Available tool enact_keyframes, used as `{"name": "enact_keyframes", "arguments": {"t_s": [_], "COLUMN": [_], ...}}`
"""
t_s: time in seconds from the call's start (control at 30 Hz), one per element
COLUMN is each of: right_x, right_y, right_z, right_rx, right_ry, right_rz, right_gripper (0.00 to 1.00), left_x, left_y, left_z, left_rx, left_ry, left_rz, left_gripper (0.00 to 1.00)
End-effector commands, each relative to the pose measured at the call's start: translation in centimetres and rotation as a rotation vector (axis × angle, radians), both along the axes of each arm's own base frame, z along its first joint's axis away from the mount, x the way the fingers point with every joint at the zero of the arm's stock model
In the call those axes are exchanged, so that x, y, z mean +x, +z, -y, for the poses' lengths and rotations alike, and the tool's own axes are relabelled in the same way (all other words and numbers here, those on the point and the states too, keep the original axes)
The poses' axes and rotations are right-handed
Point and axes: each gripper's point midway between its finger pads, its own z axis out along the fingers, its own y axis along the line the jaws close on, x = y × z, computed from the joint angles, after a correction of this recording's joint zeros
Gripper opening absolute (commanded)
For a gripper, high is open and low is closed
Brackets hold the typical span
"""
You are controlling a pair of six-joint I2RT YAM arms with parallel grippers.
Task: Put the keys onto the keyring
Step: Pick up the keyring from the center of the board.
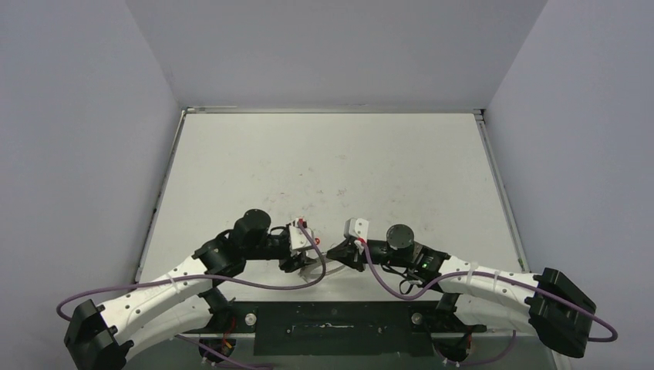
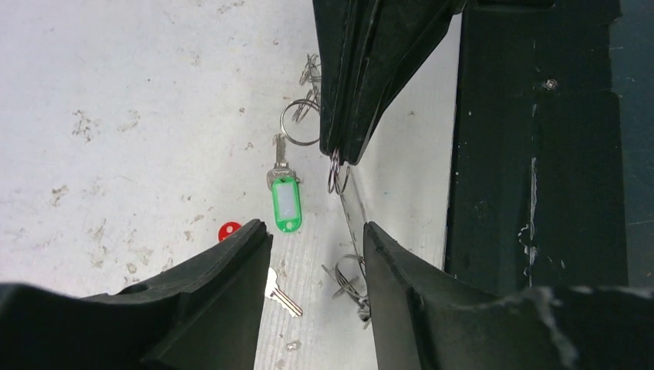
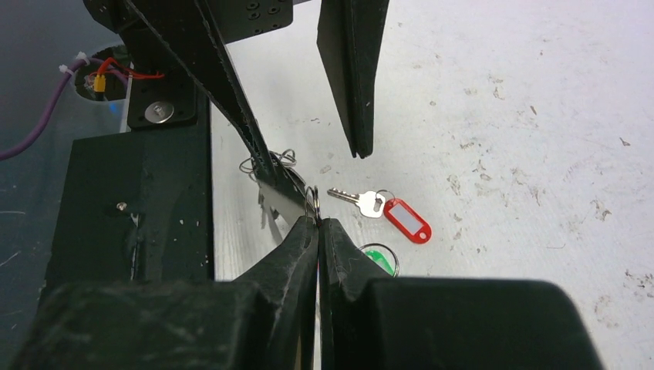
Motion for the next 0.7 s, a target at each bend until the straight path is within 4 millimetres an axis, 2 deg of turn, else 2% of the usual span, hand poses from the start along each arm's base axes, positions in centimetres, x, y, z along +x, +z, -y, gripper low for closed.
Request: {"name": "enact_keyframes", "arguments": {"t_s": [0.0, 0.3, 0.5, 0.57, 0.67], "right_x": [-0.1, 0.0, -0.1, -0.2, -0.2], "right_y": [2.5, 3.0, 3.1, 3.2, 3.1], "right_z": [-0.3, -0.5, -0.7, -0.7, -0.7], "right_rx": [0.096, 0.133, 0.151, 0.152, 0.15], "right_ry": [-0.001, -0.012, -0.014, -0.01, -0.01], "right_rz": [0.038, 0.016, 0.004, 0.003, 0.0], "right_gripper": [0.0, 0.0, 0.0, 0.0, 0.0], "left_x": [0.7, -0.1, -0.4, -0.4, -0.3], "left_y": [1.8, 3.1, 2.5, 2.5, 2.4], "left_z": [0.7, 2.3, 2.8, 2.9, 3.1], "left_rx": [-0.111, -0.239, -0.236, -0.236, -0.232], "left_ry": [0.042, -0.017, -0.044, -0.049, -0.055], "left_rz": [0.039, 0.017, -0.01, -0.012, -0.012], "left_gripper": [0.46, 0.45, 0.37, 0.32, 0.15]}}
